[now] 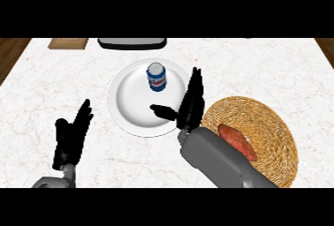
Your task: Pick the can from the placemat and place it in the plate
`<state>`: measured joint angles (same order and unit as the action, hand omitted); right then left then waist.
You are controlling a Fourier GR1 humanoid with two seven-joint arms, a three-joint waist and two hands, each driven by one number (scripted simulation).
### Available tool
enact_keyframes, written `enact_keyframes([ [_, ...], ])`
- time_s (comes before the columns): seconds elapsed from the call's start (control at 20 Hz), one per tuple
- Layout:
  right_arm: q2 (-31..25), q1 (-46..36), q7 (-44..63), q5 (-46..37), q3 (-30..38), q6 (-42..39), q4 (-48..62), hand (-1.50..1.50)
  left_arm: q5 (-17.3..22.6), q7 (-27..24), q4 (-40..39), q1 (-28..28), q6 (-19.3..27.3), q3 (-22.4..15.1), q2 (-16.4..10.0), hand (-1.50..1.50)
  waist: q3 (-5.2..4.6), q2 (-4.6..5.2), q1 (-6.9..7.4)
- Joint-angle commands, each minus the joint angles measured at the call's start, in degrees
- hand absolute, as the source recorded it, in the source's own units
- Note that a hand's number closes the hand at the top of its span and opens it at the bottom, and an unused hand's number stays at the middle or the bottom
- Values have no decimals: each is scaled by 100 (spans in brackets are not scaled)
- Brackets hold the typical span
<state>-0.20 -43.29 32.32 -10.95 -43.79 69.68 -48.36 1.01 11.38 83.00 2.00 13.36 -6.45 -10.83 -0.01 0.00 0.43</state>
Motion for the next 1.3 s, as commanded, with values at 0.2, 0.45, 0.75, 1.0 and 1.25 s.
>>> enact_keyframes([
  [0.2, -219, 873, 276, -904, 335, 57, -653, -150, -132, -180, 124, -342, -100, 48, 79, 0, -1, -17, -63],
  [0.45, -123, 1214, 9, -1389, 755, 21, -712, -150, -219, 79, 59, -27, -91, 203, 94, 0, 0, -3, -41],
  [0.75, -314, 1990, 331, -2070, 1041, 65, -1458, -150, -261, -231, -358, 28, -140, 223, 286, 0, -2, -7, -71],
  [1.0, -116, 2447, 1081, -3316, 1445, -488, -2109, -150, -366, 151, 263, -155, -97, 230, 282, 0, -3, -21, -76],
  [1.25, -42, 2796, 529, -3031, 1767, -733, -2041, -150, -369, 289, 506, -336, -313, 224, 304, 0, 1, -4, -33],
])
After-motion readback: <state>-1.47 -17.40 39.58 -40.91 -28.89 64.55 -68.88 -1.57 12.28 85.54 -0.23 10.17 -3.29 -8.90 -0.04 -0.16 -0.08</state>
